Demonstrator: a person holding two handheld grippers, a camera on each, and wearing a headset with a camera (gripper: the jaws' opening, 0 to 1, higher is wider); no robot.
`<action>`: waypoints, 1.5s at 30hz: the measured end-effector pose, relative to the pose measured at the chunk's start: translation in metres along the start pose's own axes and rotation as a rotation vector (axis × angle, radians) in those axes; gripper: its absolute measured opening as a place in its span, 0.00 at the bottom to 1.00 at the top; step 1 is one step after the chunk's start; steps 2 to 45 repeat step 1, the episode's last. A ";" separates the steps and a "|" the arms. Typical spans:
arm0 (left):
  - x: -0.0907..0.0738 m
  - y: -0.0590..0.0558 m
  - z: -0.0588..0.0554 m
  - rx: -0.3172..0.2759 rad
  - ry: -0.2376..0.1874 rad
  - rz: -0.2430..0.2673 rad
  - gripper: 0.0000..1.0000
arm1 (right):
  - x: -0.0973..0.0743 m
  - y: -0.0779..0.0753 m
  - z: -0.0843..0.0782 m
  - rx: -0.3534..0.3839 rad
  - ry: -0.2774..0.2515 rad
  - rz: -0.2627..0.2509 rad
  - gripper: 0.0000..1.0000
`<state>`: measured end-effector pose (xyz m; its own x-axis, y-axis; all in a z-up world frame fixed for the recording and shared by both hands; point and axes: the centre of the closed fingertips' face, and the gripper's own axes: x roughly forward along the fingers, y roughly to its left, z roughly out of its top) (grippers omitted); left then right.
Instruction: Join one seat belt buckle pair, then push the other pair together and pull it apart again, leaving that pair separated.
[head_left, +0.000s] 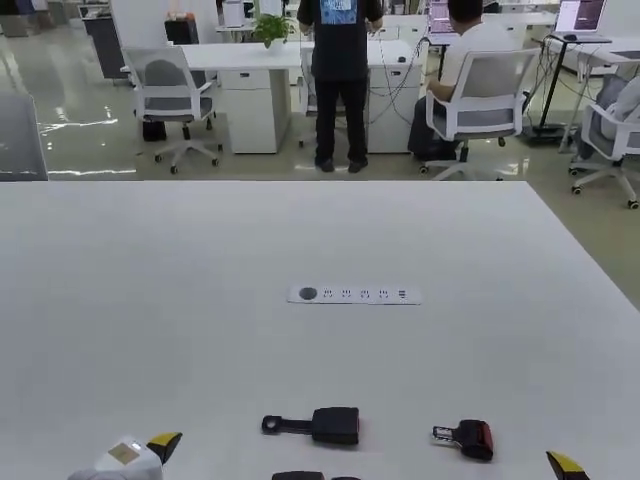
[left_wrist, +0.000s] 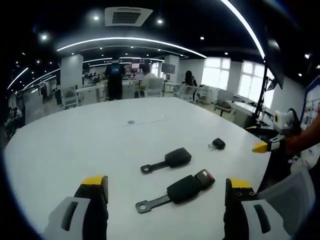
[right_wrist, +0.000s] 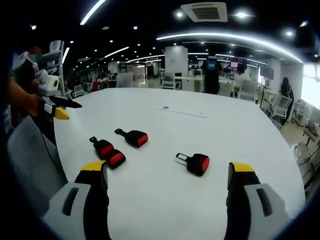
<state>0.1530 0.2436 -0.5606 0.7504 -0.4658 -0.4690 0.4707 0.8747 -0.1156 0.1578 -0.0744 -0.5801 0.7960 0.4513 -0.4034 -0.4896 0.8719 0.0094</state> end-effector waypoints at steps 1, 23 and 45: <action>0.000 0.000 0.000 -0.001 -0.001 0.000 1.00 | 0.001 -0.001 -0.001 0.000 0.001 0.003 0.99; 0.000 0.000 0.000 -0.001 -0.001 0.000 1.00 | 0.001 -0.001 -0.001 0.000 0.001 0.003 0.99; 0.000 0.000 0.000 -0.001 -0.001 0.000 1.00 | 0.001 -0.001 -0.001 0.000 0.001 0.003 0.99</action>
